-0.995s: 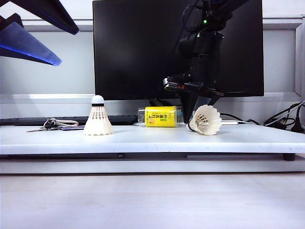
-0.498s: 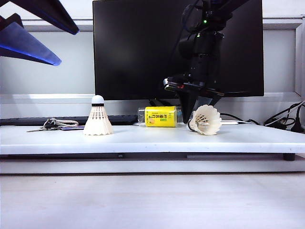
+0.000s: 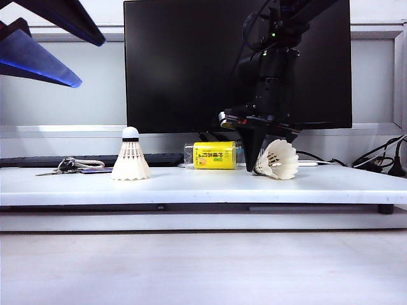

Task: Stack the badminton balls on the table vertically.

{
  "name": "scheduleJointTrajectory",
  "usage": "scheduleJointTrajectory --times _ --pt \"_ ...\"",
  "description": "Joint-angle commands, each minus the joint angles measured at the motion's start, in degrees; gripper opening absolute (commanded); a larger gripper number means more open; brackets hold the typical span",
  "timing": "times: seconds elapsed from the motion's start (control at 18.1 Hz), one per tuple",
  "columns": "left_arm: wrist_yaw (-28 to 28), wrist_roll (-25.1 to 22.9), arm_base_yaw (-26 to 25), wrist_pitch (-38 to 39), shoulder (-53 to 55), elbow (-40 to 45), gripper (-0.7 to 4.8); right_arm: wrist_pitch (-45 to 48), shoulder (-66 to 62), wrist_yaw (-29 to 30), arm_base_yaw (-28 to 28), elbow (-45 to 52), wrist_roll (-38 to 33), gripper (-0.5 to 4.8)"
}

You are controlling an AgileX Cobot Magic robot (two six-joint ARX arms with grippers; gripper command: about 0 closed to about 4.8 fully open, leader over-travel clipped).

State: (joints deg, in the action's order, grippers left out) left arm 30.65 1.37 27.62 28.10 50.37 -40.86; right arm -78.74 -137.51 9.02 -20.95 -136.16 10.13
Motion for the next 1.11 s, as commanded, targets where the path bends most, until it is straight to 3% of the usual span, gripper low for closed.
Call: scheduleJointTrajectory --times 0.06,1.0,1.11 --pt "0.4 -0.1 0.0 -0.3 -0.1 -0.2 3.4 0.7 0.3 0.1 -0.2 -0.1 0.0 1.65" --pt "0.4 -0.1 0.0 -0.3 -0.1 -0.2 3.4 2.8 0.3 0.2 -0.2 -0.6 -0.1 1.34" --pt "0.4 -0.1 0.0 -0.4 -0.1 -0.2 3.4 3.5 0.5 3.1 -0.2 -0.7 -0.5 1.34"
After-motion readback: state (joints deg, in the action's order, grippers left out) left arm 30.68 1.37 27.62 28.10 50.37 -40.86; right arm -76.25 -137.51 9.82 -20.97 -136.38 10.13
